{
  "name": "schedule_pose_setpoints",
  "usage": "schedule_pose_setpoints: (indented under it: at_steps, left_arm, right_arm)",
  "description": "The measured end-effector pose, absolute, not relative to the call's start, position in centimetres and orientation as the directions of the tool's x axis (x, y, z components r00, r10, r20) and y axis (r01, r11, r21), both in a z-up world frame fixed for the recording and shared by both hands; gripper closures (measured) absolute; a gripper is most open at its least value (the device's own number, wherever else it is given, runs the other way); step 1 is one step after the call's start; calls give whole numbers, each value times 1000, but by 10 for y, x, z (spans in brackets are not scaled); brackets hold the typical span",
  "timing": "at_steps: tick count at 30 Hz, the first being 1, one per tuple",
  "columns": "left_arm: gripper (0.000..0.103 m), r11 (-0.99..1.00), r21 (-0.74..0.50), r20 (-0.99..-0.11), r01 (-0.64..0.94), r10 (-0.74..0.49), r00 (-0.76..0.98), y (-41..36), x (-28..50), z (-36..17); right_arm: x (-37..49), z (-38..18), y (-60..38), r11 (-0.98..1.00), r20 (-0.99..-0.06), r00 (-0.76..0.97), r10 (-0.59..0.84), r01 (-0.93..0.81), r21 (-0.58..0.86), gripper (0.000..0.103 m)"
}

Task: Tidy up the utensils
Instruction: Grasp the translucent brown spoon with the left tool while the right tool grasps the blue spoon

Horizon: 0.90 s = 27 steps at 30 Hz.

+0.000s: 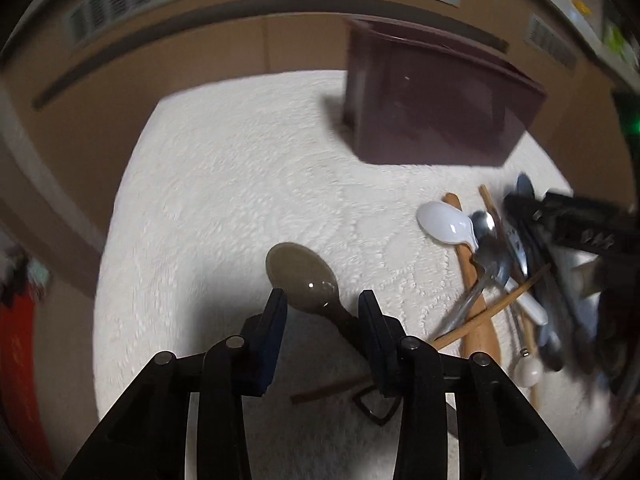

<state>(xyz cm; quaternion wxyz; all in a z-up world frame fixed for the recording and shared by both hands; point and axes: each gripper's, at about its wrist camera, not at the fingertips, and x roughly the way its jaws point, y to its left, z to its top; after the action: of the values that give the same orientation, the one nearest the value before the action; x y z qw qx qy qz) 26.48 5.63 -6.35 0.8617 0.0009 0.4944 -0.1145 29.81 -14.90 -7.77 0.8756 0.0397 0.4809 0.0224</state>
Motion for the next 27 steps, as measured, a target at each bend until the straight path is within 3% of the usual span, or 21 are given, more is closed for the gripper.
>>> schedule_pose_setpoints:
  at_steps: [1, 4, 5, 6, 9, 14, 16, 17, 19, 21, 23, 27]
  left_arm:
    - [64, 972, -156, -856, 174, -221, 467, 63, 263, -64]
    - [61, 962, -254, -865, 101, -273, 421, 72, 268, -66]
    - [59, 958, -275, -868, 74, -281, 410, 73, 272, -66]
    - [57, 955, -292, -869, 49, -286, 404, 74, 276, -67]
    - [57, 959, -284, -883, 8, -265, 387, 66, 290, -66]
    - [57, 982, -159, -891, 98, -185, 414, 31, 303, -65]
    - [70, 982, -92, -881, 166, -158, 446, 14, 299, -65]
    - [70, 980, -52, -872, 193, -138, 470, 7, 294, -66]
    - [70, 972, -18, -854, 234, -136, 502, -2, 283, -67]
    - [70, 967, -31, -846, 254, -161, 509, -2, 273, -67]
    - [70, 964, -46, -840, 263, -180, 512, 1, 263, -66]
    - [69, 962, -78, -837, 262, -206, 506, 10, 249, -66]
  right_arm:
    - [300, -80, -144, 996, -846, 526, 83, -10, 91, 30]
    - [294, -79, -130, 996, -821, 567, 70, -81, 29, 63]
    - [289, -78, -124, 993, -810, 584, 43, -112, -28, 85]
    - [285, -76, -121, 988, -801, 597, 39, -141, -56, 91]
    - [271, -68, -129, 981, -783, 619, 68, -183, -59, 96]
    - [253, -47, -162, 971, -736, 650, 187, -234, 40, 97]
    - [253, -42, -175, 968, -723, 660, 205, -245, 51, 96]
    - [251, -39, -176, 970, -717, 668, 201, -240, 49, 95]
    - [252, -36, -171, 972, -714, 672, 196, -232, 49, 88]
    - [258, -41, -165, 973, -735, 649, 198, -223, 65, 63]
    - [266, -47, -161, 971, -751, 624, 216, -221, 96, 49]
    - [287, -66, -146, 967, -793, 563, 231, -223, 123, 49]
